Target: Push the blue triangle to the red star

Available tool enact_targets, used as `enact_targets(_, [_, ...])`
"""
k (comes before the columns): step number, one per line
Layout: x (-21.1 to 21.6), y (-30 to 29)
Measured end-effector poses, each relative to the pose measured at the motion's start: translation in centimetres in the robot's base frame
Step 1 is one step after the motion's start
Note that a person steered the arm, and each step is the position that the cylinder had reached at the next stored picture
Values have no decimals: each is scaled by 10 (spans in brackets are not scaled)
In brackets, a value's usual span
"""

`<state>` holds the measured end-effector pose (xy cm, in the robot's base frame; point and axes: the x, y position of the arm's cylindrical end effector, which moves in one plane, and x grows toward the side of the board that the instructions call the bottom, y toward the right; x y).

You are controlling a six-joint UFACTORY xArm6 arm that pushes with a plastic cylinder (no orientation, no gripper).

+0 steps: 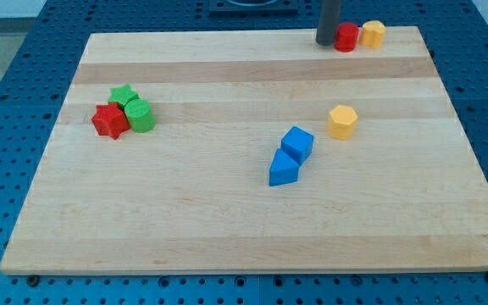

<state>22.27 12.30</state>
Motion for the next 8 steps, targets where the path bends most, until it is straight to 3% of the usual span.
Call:
enact_targets(3, [122,-34])
enact_targets(4, [130,-71])
enact_targets(5, [165,-77])
enact_targets(7, [216,-71])
enact_targets(8, [217,-41])
